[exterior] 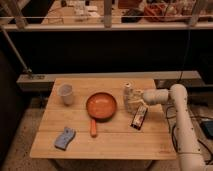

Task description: Stand the bottle upright

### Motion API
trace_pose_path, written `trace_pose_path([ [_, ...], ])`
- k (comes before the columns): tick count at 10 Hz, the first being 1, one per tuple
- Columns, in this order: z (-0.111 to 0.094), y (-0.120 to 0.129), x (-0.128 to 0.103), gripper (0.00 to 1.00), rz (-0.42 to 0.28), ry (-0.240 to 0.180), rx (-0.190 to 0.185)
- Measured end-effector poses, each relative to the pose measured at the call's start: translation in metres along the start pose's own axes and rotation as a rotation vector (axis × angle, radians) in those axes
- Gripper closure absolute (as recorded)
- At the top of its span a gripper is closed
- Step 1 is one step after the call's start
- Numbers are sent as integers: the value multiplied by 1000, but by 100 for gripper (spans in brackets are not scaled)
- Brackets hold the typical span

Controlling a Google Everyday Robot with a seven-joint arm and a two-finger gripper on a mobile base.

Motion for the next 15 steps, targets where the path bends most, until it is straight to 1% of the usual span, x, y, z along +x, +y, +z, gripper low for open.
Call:
trace_pose_path([
  [7,15,-7,-5,99,4,-24,29],
  [12,18,-9,-11,99,14,-34,37],
  [15,17,-9,-14,99,18,-35,35],
])
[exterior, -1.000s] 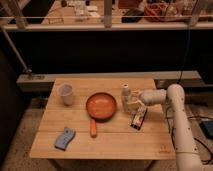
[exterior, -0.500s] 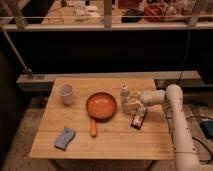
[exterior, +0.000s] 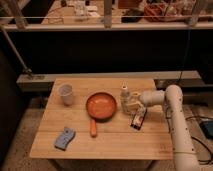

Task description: Stand the bottle upright

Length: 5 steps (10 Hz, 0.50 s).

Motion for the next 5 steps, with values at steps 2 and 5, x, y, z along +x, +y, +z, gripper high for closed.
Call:
trace_pose_path([
  [2,-1,0,-2,99,6,-1,3],
  [5,-1,-1,-4,99,12,-5,8],
])
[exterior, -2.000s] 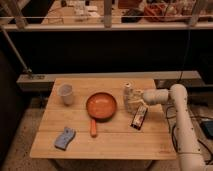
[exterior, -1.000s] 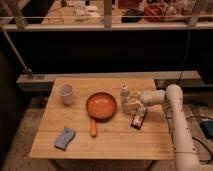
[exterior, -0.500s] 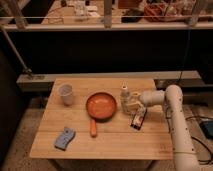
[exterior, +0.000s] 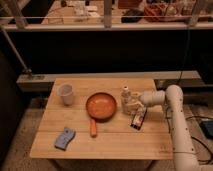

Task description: Stand the bottle upright

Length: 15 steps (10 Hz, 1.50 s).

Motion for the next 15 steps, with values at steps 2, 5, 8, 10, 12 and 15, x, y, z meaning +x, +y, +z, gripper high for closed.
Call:
trace_pose_path([
  [2,0,0,-1,95,2,-10,1],
  [5,-1,0,-1,85,1,-19,-1],
  [8,-2,1,-3,76,5,-22,-2],
  [10,-4,1,-4,76,6,-25,0],
  [12,-4,1,-4,76,9,-26,2],
  [15,-5,1,-5,76,9,-27,8],
])
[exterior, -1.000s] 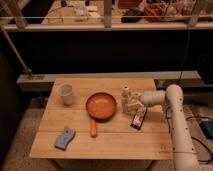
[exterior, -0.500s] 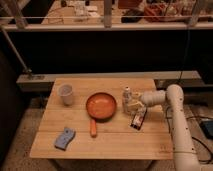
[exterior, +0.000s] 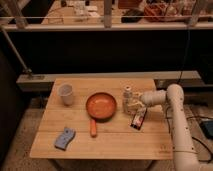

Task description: Stand the bottle upright

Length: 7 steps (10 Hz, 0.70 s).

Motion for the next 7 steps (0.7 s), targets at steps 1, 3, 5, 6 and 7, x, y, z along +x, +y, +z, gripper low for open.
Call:
trace_pose_path([
  [1,0,0,0,76,0,-1,2],
  [3,-1,0,0,76,-1,-2,2],
  [5,-1,0,0,75,-1,-1,3],
  [6,-1,0,0,69,-1,-1,5],
  [7,-1,0,0,64,-1,-2,6],
])
